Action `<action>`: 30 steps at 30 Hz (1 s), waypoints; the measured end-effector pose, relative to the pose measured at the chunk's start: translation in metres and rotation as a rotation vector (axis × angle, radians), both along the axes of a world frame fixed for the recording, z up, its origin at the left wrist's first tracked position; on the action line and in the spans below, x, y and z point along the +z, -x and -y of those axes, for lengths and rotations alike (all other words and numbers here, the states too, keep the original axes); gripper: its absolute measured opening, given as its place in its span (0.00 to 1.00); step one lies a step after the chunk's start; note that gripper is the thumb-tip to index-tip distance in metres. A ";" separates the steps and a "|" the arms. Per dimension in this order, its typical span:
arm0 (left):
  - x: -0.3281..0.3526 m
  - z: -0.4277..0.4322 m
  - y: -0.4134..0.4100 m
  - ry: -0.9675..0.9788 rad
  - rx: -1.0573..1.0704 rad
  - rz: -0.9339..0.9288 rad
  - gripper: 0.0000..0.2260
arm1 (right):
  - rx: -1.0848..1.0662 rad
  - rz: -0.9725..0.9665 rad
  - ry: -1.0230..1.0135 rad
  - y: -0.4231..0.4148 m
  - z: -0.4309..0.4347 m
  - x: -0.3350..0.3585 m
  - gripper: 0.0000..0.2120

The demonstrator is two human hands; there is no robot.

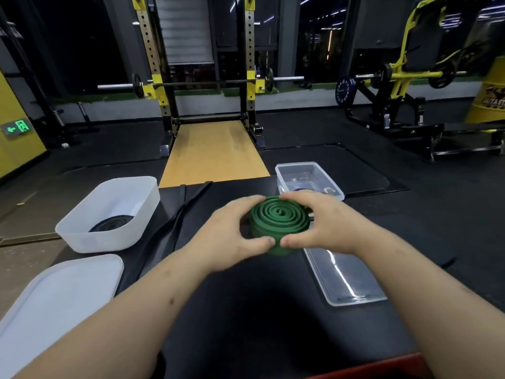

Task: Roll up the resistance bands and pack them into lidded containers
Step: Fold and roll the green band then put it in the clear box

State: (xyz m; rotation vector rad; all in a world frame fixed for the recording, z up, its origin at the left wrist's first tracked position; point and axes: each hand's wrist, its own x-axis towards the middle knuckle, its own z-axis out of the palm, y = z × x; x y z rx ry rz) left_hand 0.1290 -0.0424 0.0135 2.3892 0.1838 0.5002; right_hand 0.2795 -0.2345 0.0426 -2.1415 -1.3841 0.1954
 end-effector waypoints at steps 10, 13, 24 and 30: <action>0.009 -0.026 -0.146 0.009 -0.023 0.041 0.30 | -0.098 -0.007 0.182 -0.132 -0.036 0.035 0.39; -0.002 -0.030 -0.175 0.026 0.021 0.004 0.32 | -0.156 -0.027 0.108 -0.161 -0.042 0.017 0.36; -0.051 -0.027 -0.202 -0.312 -0.063 -0.111 0.12 | -0.437 0.055 -0.079 -0.202 -0.054 -0.043 0.41; -0.043 -0.041 -0.187 -0.371 -0.007 -0.103 0.11 | -0.469 0.071 -0.097 -0.180 -0.069 -0.059 0.41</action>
